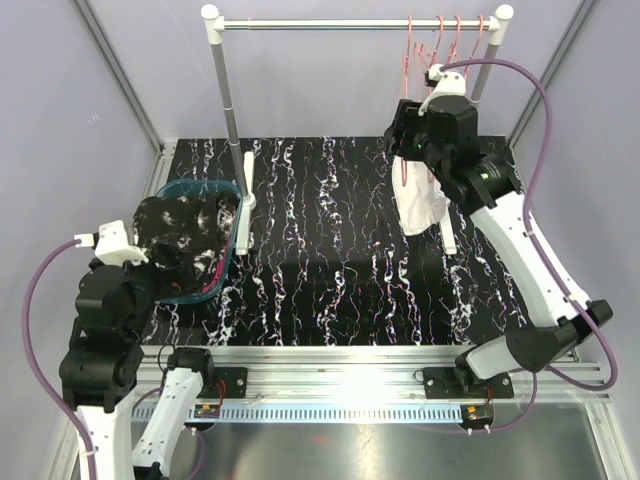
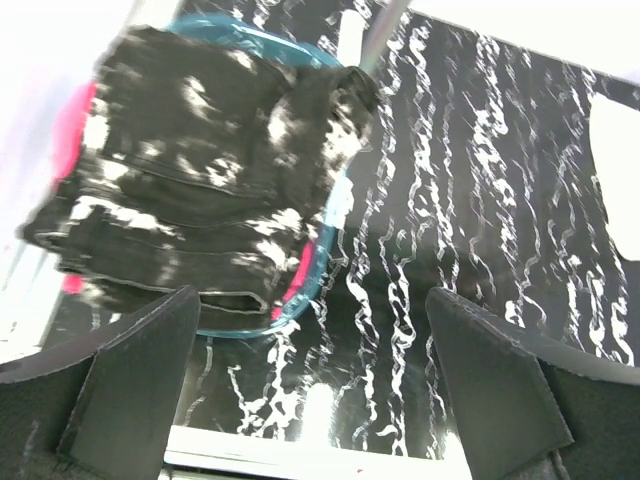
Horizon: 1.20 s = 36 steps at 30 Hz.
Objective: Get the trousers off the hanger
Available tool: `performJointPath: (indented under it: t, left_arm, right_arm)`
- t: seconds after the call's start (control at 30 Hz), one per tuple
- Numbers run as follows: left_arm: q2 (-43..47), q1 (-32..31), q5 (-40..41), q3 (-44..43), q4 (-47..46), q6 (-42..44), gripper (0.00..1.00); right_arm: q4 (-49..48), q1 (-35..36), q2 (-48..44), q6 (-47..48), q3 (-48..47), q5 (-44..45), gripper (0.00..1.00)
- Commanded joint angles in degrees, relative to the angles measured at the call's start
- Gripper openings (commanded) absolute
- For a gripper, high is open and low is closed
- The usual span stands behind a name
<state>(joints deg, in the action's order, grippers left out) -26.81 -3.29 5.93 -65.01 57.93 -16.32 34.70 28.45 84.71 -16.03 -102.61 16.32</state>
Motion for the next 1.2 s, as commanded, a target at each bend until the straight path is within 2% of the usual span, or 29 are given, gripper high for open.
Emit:
performJointPath:
  t: [0.0,0.1,0.17,0.23,0.27,0.33,0.47,0.57,0.77,1.17]
  left_arm:
    - [-0.09,-0.58,6.1,-4.15,0.25,1.81,0.99]
    - [1.58,-2.15,8.21,-3.89,-0.54,4.36,0.99]
    - [1.76,-4.96,12.06,-3.63,-0.89,6.81,0.99]
    - [2.72,-9.62,15.67,-2.84,-2.2,9.27,0.99]
    - [3.25,-10.76,18.82,-2.75,-2.73,9.72,0.99]
    - [4.65,-11.91,19.82,-1.44,-5.35,11.03,0.99]
    - [9.4,-11.91,17.63,2.43,-8.27,10.26,0.99]
    - [13.61,-11.83,14.82,5.68,-9.33,8.67,0.99]
    - [16.61,-11.83,14.72,7.27,-8.28,7.26,0.99]
    - [17.22,-11.83,12.7,9.02,-9.15,6.65,0.99]
  right_arm:
    - [1.07,0.03,-5.77,1.7,-1.54,-4.09,0.69]
    - [3.79,0.03,-10.51,2.76,-0.41,-6.99,0.94]
    - [5.38,0.12,-15.41,3.46,1.35,-8.22,0.99]
    - [6.86,0.03,-19.12,3.64,5.04,-8.76,0.99]
    - [7.48,0.03,-22.71,3.99,6.27,-8.93,0.99]
    - [10.46,0.03,-26.15,4.17,9.52,-7.97,0.99]
    - [16.7,0.03,-35.63,5.3,14.27,-3.93,0.99]
    - [21.45,0.03,-40.39,7.24,15.86,2.99,1.0]
    - [26.74,0.03,-47.16,7.07,17.7,10.49,0.99]
    - [25.69,0.03,-52.62,5.92,26.75,7.94,0.99]
